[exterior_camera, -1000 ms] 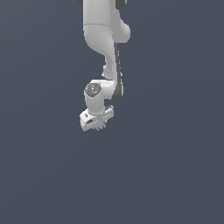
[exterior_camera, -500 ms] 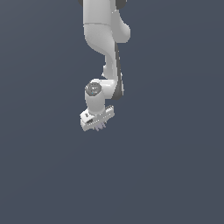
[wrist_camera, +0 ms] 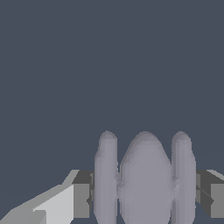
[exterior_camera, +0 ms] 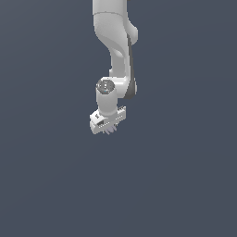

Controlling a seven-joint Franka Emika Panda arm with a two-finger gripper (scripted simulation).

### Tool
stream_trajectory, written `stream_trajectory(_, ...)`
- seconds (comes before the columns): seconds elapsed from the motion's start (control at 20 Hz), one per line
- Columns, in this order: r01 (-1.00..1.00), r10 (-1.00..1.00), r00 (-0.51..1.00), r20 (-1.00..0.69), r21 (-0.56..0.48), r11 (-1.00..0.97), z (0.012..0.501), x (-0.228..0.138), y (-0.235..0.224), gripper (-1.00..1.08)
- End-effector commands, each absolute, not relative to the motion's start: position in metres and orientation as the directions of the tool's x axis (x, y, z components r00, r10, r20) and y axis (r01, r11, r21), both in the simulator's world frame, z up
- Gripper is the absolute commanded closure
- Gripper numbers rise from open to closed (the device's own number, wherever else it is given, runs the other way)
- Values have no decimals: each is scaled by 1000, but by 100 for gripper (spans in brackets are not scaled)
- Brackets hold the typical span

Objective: Pick up the object and move it to a goal position.

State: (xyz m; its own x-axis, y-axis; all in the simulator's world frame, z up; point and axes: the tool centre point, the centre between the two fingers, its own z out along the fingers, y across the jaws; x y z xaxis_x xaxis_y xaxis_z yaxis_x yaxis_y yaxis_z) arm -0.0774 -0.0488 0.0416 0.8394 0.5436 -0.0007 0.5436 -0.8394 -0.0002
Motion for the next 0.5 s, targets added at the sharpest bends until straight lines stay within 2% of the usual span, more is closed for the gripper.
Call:
stream_trajectory(0.0, 544, 544, 839, 0, 0, -839, 56, -81, -35, 108)
stream_trajectory(0.45, 543, 543, 839, -1, 2, -839, 129, -99, 33, 108)
